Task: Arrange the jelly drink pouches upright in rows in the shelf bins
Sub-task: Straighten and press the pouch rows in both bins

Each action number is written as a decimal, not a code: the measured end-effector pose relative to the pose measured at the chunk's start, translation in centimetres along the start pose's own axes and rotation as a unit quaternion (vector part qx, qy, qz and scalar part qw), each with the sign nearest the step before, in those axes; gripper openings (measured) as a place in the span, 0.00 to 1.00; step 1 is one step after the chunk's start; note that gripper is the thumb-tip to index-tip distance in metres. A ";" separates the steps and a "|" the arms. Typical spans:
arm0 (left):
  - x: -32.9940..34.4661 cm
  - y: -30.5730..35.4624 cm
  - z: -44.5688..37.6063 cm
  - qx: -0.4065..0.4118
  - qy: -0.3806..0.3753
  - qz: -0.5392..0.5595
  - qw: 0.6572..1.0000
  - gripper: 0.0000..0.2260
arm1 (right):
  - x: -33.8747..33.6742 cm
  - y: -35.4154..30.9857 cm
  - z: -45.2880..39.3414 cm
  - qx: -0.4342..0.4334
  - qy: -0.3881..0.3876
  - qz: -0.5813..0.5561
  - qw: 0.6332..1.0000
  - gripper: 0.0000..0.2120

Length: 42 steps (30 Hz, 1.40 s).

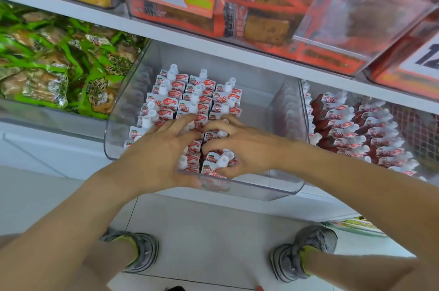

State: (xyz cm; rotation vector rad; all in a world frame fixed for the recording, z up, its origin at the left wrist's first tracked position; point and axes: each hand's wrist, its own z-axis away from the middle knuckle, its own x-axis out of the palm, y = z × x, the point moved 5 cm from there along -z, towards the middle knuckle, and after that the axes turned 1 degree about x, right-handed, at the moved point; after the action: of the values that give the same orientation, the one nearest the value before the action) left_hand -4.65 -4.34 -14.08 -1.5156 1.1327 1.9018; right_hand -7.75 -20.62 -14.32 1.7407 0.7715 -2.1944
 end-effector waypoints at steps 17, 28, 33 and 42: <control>-0.2 0.0 0.4 -0.011 -0.010 -0.023 1.000 0.44 | -5.1 3.6 2.4 0.085 -0.007 -0.105 0.991 0.33; -0.4 -0.1 0.3 -0.008 0.010 0.008 1.000 0.44 | -4.7 10.8 -5.8 0.259 -0.040 0.023 0.965 0.28; -0.6 0.1 0.3 -0.012 0.005 0.003 1.000 0.44 | -4.9 11.9 -3.9 0.265 -0.074 0.041 0.961 0.24; -1.4 0.5 0.4 -0.026 -0.004 0.112 0.993 0.47 | -7.1 9.1 1.1 0.292 0.007 0.067 0.954 0.31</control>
State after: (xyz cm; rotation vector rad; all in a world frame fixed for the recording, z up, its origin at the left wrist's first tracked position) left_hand -4.87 -4.15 -12.62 -1.4592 1.3068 2.0958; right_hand -2.29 -29.72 -9.66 1.9812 -0.0215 -2.4717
